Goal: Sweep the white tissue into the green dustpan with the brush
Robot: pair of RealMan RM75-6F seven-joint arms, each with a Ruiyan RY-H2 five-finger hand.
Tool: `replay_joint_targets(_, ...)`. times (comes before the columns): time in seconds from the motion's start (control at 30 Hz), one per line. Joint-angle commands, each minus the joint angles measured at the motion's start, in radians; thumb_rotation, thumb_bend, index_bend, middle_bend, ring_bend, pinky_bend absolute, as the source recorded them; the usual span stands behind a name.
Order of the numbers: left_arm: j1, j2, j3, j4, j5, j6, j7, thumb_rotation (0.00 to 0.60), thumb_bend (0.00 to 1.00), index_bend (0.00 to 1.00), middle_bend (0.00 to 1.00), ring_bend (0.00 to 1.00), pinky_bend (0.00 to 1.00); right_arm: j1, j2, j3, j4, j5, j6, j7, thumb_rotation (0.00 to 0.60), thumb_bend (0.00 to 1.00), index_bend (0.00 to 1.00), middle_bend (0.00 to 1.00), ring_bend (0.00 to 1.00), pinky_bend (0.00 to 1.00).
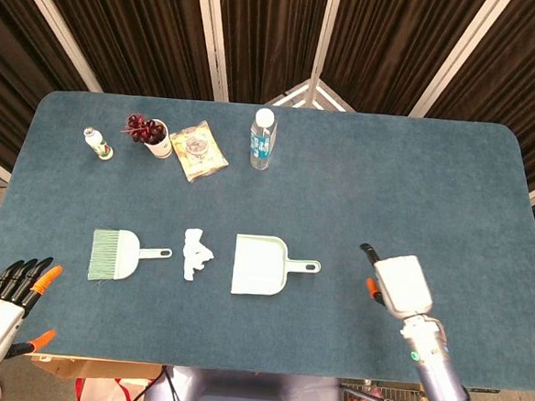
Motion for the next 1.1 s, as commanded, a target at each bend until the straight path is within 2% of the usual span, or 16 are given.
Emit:
replay_joint_targets(0.03,-0.001,0.002,-0.001,0.0,-0.005,-0.002,-0.005,0.6,0.0,0.0,0.0,0.0,0.0,0.054,-0.09,0.021,0.023,0.087,-0.032,-0.095,0.6,0.36,0.36,0.82,0.8,0.86)
replay_joint_targets(0.2,-0.002,0.006,-0.002,-0.001,-0.013,-0.005,-0.014,0.6,0.0,0.0,0.0,0.0,0.0,0.08,-0.155,0.011,0.041,0.143,-0.033,-0.156,0.6,0.36,0.4,0.82,0.8,0.86)
replay_joint_targets(0.37,-0.002,0.006,0.001,0.001,-0.004,-0.004,-0.01,0.6,0.0,0.0,0.0,0.0,0.0,0.104,-0.205,0.004,0.064,0.176,-0.027,-0.187,0.6,0.36,0.4,0.82,0.8,0.86)
replay_joint_targets(0.43,-0.002,0.005,0.002,0.001,-0.005,-0.005,-0.011,0.6,0.0,0.0,0.0,0.0,0.0,0.12,-0.261,-0.002,0.095,0.19,-0.028,-0.205,0.6,0.36,0.4,0.82,0.8,0.86)
replay_joint_targets(0.57,-0.003,0.005,0.0,0.0,-0.009,-0.007,-0.012,0.6,0.0,0.0,0.0,0.0,0.0,0.135,-0.314,0.002,0.132,0.209,-0.004,-0.226,0.6,0.36,0.4,0.82,0.8,0.86)
replay_joint_targets(1.1,-0.005,0.005,0.001,-0.005,-0.01,-0.013,-0.011,0.6,0.0,0.0,0.0,0.0,0.0,0.18,-0.383,0.016,0.199,0.24,0.031,-0.233,0.6,0.36,0.4,0.82,0.8,0.86)
